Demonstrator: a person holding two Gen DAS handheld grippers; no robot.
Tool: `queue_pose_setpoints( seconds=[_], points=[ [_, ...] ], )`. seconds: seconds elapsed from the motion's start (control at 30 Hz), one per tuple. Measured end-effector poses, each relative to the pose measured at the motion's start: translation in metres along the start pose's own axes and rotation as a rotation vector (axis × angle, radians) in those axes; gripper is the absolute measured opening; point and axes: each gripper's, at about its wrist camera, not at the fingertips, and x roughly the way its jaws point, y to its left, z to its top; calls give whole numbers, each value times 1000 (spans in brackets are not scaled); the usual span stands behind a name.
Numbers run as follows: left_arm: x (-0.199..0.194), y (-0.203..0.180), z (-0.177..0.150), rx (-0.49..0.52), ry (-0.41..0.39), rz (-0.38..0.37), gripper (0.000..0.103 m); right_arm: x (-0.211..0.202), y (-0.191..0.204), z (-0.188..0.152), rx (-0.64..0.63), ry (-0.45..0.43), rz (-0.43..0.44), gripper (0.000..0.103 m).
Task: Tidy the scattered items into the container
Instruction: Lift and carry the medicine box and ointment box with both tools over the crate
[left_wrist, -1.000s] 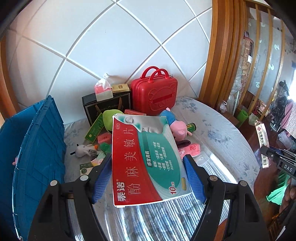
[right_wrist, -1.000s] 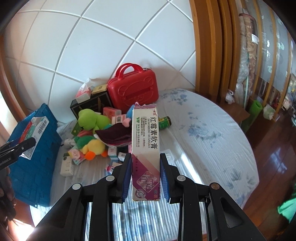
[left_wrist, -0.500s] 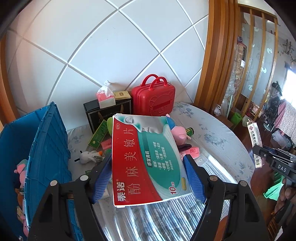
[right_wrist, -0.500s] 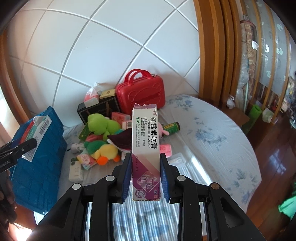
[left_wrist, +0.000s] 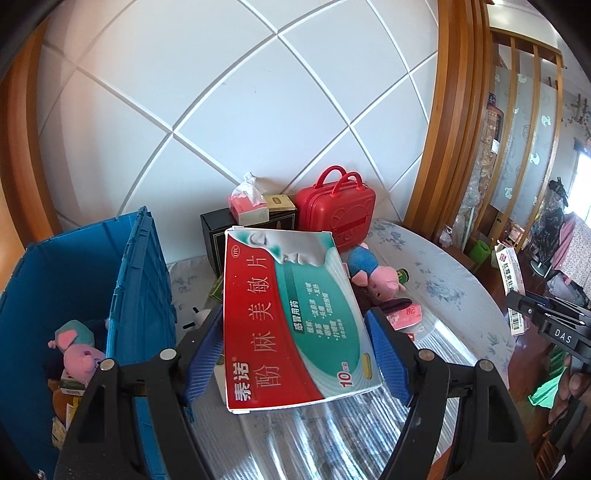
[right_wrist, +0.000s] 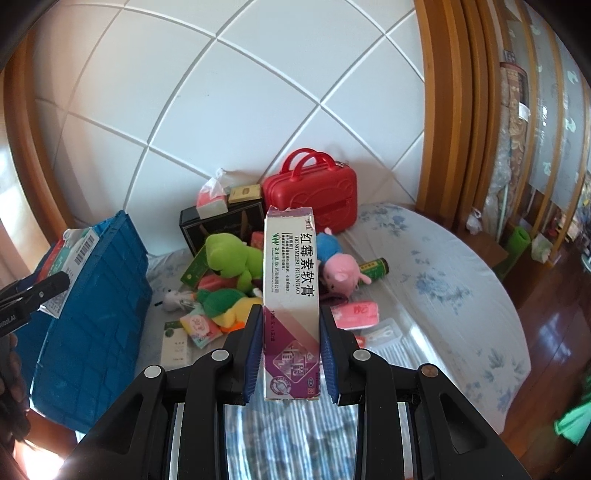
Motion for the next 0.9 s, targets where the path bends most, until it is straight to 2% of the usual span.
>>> queue_pose_setpoints(
  seconds=[0.47,0.9],
  points=[
    [-22,66,5,-17,-38,25,75,11,75,8,-44,-21,42,28],
    [-38,121,-4,-36,-49,36,75,15,140,9,-75,-35,76,28]
  ],
)
